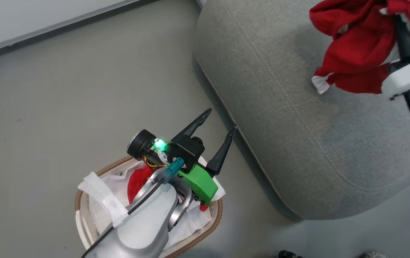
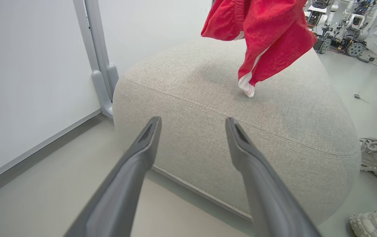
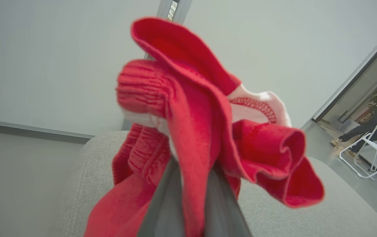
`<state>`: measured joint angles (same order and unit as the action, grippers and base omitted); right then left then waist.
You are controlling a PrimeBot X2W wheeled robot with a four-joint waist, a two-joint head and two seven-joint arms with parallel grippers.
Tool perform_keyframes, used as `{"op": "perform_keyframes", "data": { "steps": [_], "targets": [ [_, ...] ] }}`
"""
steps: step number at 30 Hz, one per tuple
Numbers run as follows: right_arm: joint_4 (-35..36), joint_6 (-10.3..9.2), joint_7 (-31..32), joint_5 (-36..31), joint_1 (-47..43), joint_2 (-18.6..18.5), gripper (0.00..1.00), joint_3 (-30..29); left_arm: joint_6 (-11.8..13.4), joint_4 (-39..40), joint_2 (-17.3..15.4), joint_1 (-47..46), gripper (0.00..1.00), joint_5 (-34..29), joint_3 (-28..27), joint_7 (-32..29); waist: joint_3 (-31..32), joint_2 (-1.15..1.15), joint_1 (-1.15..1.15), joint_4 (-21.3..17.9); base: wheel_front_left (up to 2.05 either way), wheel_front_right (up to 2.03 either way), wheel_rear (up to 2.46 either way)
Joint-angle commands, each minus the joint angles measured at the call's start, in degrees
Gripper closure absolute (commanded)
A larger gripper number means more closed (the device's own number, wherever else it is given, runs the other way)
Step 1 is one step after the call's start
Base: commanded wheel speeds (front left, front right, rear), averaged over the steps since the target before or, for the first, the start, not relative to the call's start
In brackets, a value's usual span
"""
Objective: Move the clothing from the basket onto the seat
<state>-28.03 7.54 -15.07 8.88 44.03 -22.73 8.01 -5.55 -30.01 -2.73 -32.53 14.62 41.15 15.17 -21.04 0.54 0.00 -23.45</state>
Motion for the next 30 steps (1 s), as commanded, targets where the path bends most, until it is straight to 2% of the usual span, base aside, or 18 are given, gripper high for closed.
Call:
{"op": "perform_keyframes", "data": {
  "steps": [1, 7, 10, 11, 12, 15, 20, 25, 30],
  "targets": [
    [-1.60, -0.10, -0.14, -0.09, 1.80, -0.76, 1.00, -1.36, -0.27, 0.06, -0.32, -1.30, 0.00, -0.26, -0.32, -0.04, -4.46, -0.54, 0.00, 4.85, 0.00, 0.00, 0.00],
    [-10.49, -0.09, -0.14, -3.67, 5.73, -3.35, 1.00, -7.32, -0.61, 0.37, -0.30, -1.80, 0.00, -1.06, -0.39, -0.04, -6.45, -0.54, 0.00, 9.78, 0.00, 0.00, 0.00],
    [-14.74, -0.09, -0.14, -6.47, 3.64, -2.28, 1.00, -10.38, -0.49, -0.04, -0.32, -0.59, 0.00, -1.29, -1.09, -0.04, -6.35, -0.54, 0.00, 11.57, 0.00, 0.00, 0.00],
    [-16.36, -0.09, -0.13, -7.14, 3.11, -2.06, 0.47, -11.56, -0.50, -0.23, -0.31, -0.31, 0.00, -1.46, -1.31, -0.04, -6.32, -0.54, 0.00, 11.96, 0.00, 0.00, 0.00],
    [-17.60, -0.09, -0.14, -7.50, 2.88, -1.38, 0.00, -12.93, -0.54, -0.40, -0.25, -0.01, 0.00, -1.56, -1.59, -0.04, -6.26, -0.54, 0.00, 12.34, 0.00, 0.00, 0.00],
    [-19.39, -0.09, -0.14, -8.95, 1.46, 0.34, 0.00, -17.18, -0.68, -0.73, -0.25, 0.71, 0.00, -1.82, -2.50, -0.04, -5.79, -0.54, 0.00, 12.93, 0.00, 0.00, 0.00],
    [-17.72, -0.09, -0.14, -10.36, -4.86, 2.94, 0.00, -23.34, -0.07, 0.28, -0.24, 3.23, 0.00, -0.81, -4.59, -0.04, -3.56, -0.54, 0.00, 13.08, 0.00, 0.00, 0.00],
    [-14.54, -0.09, -0.14, -9.84, -11.91, 4.98, 0.00, -26.25, 0.12, 0.39, -0.27, 5.99, 0.00, -0.42, -6.58, -0.04, -0.50, -0.54, 0.00, 12.71, 0.00, 0.00, 0.00],
    [-9.91, -0.09, -0.14, -7.76, -18.72, 6.77, 0.00, -25.22, 0.87, 0.98, -0.29, 8.95, 0.00, -0.17, -9.57, -0.04, 3.17, -0.54, 0.00, 12.54, 0.00, 0.00, 0.00]
  ]
}}
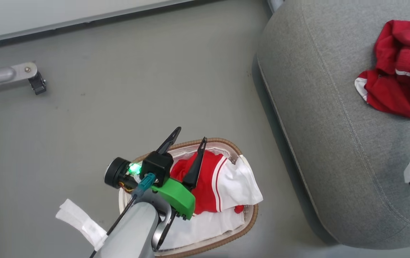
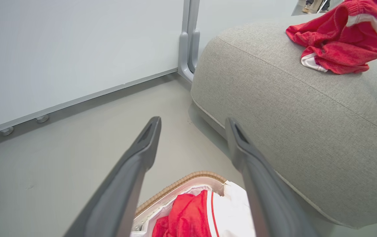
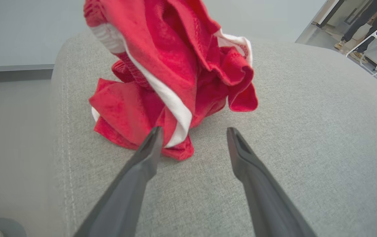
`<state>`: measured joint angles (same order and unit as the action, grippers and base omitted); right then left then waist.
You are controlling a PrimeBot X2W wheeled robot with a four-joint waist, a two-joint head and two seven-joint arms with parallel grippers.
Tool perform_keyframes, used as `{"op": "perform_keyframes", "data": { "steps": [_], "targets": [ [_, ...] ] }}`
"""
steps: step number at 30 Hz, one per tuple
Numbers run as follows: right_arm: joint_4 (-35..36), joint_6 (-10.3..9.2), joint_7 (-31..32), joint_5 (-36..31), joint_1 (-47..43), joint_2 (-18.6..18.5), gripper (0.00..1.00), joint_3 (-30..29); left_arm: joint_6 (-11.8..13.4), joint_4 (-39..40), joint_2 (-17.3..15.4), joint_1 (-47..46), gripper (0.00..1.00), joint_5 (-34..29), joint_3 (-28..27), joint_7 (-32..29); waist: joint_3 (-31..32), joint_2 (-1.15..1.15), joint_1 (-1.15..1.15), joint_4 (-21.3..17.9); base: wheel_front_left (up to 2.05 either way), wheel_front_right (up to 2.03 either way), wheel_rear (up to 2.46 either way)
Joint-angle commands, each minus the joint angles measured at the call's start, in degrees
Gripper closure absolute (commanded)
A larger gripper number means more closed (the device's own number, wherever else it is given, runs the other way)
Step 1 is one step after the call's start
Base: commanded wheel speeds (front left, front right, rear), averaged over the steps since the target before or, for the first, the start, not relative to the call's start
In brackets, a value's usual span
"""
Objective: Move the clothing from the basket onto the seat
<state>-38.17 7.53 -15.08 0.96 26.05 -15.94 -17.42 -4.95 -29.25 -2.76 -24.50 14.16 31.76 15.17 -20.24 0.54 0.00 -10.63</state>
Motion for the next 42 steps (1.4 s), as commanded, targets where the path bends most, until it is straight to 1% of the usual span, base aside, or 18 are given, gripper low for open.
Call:
{"op": "perform_keyframes", "data": {
  "steps": [1, 6, 8, 13, 17, 23, 27, 30, 32, 34, 37, 42],
  "targets": [
    [1.37, -0.08, -0.12, 0.92, -2.08, 0.43, 0.00, 0.97, 0.43, 0.28, -0.26, 1.52, 0.00, 0.22, -0.99, -0.04, 3.15, -0.54, 0.00, -0.27, 0.00, 0.00, 0.00],
    [6.51, -0.08, -0.12, 4.30, -6.67, 2.72, 0.00, 5.57, 1.13, 0.67, -0.26, 4.79, 0.00, -0.42, -5.14, -0.04, 6.55, -0.54, 0.00, 0.43, 0.00, 0.00, 0.00],
    [8.34, -0.08, -0.12, 5.90, -8.00, 3.53, 0.00, 8.77, 1.74, 1.17, -0.26, 6.23, 0.00, -0.65, -7.19, -0.04, 7.66, -0.54, 0.00, 1.09, 0.00, 0.00, 0.00],
    [12.68, -0.08, -0.12, 8.44, -9.59, 5.37, 0.00, 15.65, 2.99, 3.17, -0.27, 10.25, 0.00, -1.28, -12.81, -0.04, 10.02, -0.54, 0.00, 3.55, 0.00, 0.00, 0.00],
    [14.08, -0.08, -0.12, 9.53, -10.37, 6.69, 0.00, 18.88, 3.33, 3.83, -0.27, 12.72, 0.00, -2.69, -16.66, -0.04, 11.50, -0.54, 0.00, 6.11, 0.00, 0.00, 0.00],
    [14.49, -0.08, -0.12, 10.68, -11.41, 8.36, 0.00, 20.45, 3.59, 4.65, -0.25, 15.86, 0.00, -2.07, -22.43, -0.04, 13.29, -0.54, 0.00, 9.38, 0.00, 0.00, 0.00],
    [14.54, -0.08, -0.12, 10.83, -12.52, 8.93, 0.00, 20.47, 3.76, 5.92, -0.21, 17.84, 0.00, -2.52, -24.62, -0.04, 14.46, -0.54, 0.00, 10.67, 0.00, 0.00, 0.00],
    [14.73, -0.08, -0.12, 10.90, -13.52, 9.57, 0.00, 20.01, 4.26, 6.59, -0.24, 19.02, 0.00, -2.78, -25.86, -0.04, 15.32, -0.54, 0.00, 11.04, 0.00, 0.00, 0.00],
    [15.02, -0.08, -0.12, 9.99, -14.33, 9.45, 0.00, 21.53, 4.84, 6.89, -0.23, 20.17, 0.00, -1.94, -26.64, -0.04, 16.03, -0.54, 0.00, 11.18, 0.00, 0.00, 0.00],
    [14.99, -0.08, -0.12, 10.61, -15.29, 9.69, 0.00, 21.03, 4.58, 7.22, -0.23, 21.23, 0.00, -1.49, -27.14, -0.04, 16.69, -0.54, 0.00, 11.16, 0.00, 0.00, 0.00],
    [15.53, -0.08, -0.12, 10.17, -16.53, 10.06, 0.00, 21.74, 4.30, 7.61, -0.24, 22.53, 0.00, -1.85, -27.61, -0.04, 17.59, -0.54, 0.00, 11.10, 0.00, 0.00, 0.00],
    [15.58, -0.08, -0.12, 10.64, -17.98, 10.28, 0.00, 22.31, 4.51, 8.08, -0.23, 24.05, 0.00, -1.99, -27.81, -0.04, 18.34, -0.54, 0.00, 11.00, 0.00, 0.00, 0.00]
  ]
}}
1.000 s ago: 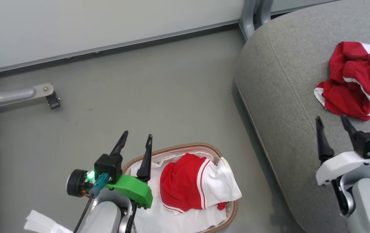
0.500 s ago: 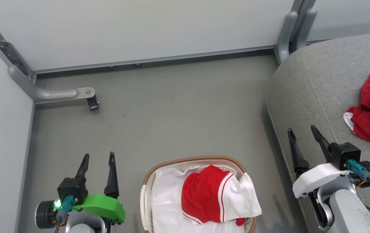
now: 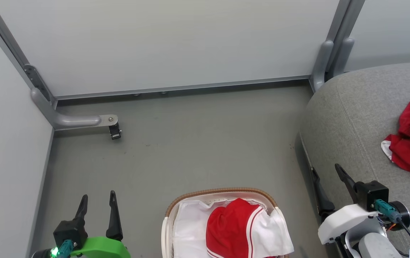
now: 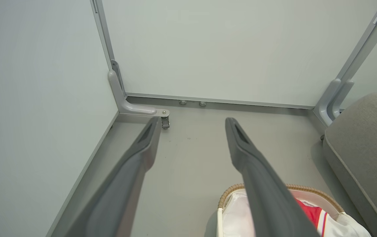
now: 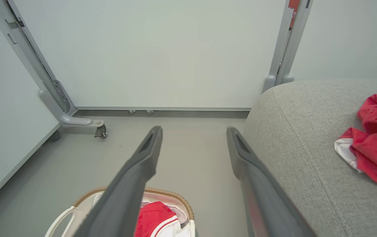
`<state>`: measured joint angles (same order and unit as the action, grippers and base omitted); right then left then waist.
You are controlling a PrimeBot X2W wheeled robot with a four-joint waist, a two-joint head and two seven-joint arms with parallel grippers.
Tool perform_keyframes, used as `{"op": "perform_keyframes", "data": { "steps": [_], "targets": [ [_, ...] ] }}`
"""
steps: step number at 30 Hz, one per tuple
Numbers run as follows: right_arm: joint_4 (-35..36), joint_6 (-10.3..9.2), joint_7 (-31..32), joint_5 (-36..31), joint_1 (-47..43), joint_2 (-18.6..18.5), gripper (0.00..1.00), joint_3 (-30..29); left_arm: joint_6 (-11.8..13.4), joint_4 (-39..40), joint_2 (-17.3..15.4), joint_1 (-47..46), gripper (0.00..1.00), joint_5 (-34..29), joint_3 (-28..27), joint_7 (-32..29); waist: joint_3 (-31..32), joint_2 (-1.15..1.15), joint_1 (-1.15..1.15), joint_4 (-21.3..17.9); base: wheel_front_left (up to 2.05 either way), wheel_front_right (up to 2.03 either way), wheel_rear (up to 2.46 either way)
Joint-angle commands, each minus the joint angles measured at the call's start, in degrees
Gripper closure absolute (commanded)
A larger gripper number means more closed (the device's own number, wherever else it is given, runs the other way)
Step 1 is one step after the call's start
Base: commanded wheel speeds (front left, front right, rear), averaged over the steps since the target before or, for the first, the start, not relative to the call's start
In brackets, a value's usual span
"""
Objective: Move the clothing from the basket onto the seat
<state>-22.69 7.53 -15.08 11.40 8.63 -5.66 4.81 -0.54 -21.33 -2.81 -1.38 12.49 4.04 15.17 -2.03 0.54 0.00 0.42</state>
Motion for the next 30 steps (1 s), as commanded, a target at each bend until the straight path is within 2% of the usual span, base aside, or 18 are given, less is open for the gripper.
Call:
{"op": "perform_keyframes", "data": {
  "steps": [1, 7, 13, 20, 30],
  "targets": [
    [0.09, -0.08, -0.12, 0.25, -0.66, 0.02, 0.00, 0.13, 0.10, 0.16, -0.19, 1.09, 0.00, -0.30, -0.08, -0.04, 0.16, -0.54, 0.00, -0.09, 0.00, 0.00, 0.00],
    [-0.04, -0.08, -0.12, 0.21, -0.60, 0.04, 0.00, 0.48, -0.06, 0.04, -0.19, 1.06, 0.00, -0.17, 0.59, -0.04, -0.24, -0.54, 0.00, -0.43, 0.00, 0.00, 0.00],
    [0.74, -0.08, -0.12, 0.36, 1.97, -0.38, 0.00, 1.20, -1.17, -1.38, -0.18, -1.80, 0.00, 0.42, 3.10, -0.03, -3.27, -0.54, 0.00, -1.41, 0.00, 0.00, 0.00],
    [4.10, -0.08, -0.12, 1.00, 6.70, -1.26, 0.00, 2.09, -2.51, -4.50, -0.20, -6.88, 0.00, 3.12, 8.07, -0.04, -10.30, -0.54, 0.00, -4.17, 0.00, 0.00, 0.00],
    [11.87, -0.08, -0.12, 2.60, 14.67, -0.05, 0.00, 2.34, -3.93, -11.14, -0.24, -16.67, 0.00, 4.39, 15.96, -0.04, -22.91, -0.54, 0.00, -9.17, 0.00, 0.00, 0.00]
  ]
}}
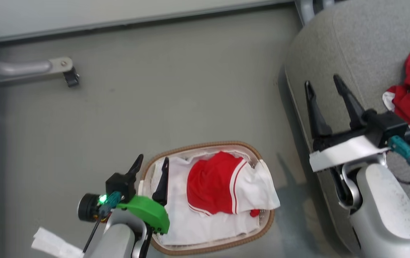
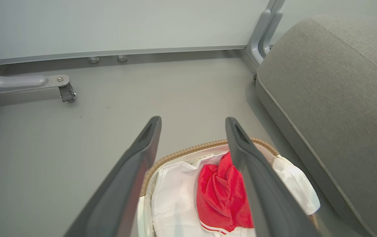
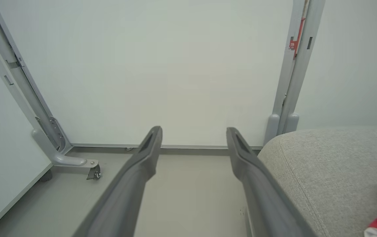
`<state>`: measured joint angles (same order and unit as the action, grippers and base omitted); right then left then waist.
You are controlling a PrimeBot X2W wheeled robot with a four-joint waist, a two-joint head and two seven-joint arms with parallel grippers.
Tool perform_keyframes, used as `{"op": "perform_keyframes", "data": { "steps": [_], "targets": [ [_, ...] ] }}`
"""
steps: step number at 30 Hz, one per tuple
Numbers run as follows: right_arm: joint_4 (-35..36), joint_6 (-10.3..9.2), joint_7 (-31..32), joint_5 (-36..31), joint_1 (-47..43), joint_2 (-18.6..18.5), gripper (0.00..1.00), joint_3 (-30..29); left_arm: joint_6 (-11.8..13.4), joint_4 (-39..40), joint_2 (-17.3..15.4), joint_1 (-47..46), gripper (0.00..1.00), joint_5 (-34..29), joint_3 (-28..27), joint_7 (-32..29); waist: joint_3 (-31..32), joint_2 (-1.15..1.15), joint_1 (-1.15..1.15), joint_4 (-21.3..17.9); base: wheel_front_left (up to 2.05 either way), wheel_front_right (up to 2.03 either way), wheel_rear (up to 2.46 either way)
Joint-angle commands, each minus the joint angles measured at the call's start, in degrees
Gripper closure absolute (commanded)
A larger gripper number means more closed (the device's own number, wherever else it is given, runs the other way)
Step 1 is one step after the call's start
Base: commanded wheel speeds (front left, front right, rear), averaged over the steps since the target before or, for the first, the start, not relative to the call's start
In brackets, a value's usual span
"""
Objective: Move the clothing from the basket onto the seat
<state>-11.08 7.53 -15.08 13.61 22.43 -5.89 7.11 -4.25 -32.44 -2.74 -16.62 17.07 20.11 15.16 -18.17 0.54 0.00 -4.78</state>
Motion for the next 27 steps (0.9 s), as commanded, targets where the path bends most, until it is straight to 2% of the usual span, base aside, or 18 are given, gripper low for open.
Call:
{"op": "perform_keyframes", "data": {
  "steps": [1, 6, 12, 21, 27],
  "targets": [
    [0.93, -0.08, -0.12, 0.42, 1.55, 0.34, 0.00, 0.19, -0.33, -0.57, -0.32, -2.47, 0.00, -0.80, 0.55, -0.03, -7.90, -0.54, 0.00, -4.46, 0.00, 0.00, 0.00],
    [4.00, -0.08, -0.12, 0.96, 5.14, 1.03, 0.00, 0.43, -0.91, -4.05, -0.32, -7.49, 0.00, -0.76, 3.96, -0.03, -13.71, -0.54, 0.00, -6.78, 0.00, 0.00, 0.00],
    [6.57, -0.08, -0.12, 1.58, 9.27, 1.74, 0.00, -0.71, -1.92, -11.14, -0.31, -15.35, 0.00, -1.72, 10.87, -0.03, -21.04, -0.54, 0.00, -9.25, 0.00, 0.00, 0.00],
    [8.29, -0.08, -0.12, 1.03, 11.11, 2.38, 0.00, -1.93, -2.17, -19.74, -0.40, -22.46, 0.00, -0.69, 15.65, -0.03, -28.06, -0.54, 0.00, -10.95, 0.00, 0.00, 0.00],
    [8.24, -0.08, -0.12, 1.23, 11.76, 2.64, 0.00, -1.82, -1.37, -24.73, -0.36, -26.21, 0.00, -1.78, 16.23, -0.03, -31.72, -0.54, 0.00, -12.22, 0.00, 0.00, 0.00]
  ]
}}
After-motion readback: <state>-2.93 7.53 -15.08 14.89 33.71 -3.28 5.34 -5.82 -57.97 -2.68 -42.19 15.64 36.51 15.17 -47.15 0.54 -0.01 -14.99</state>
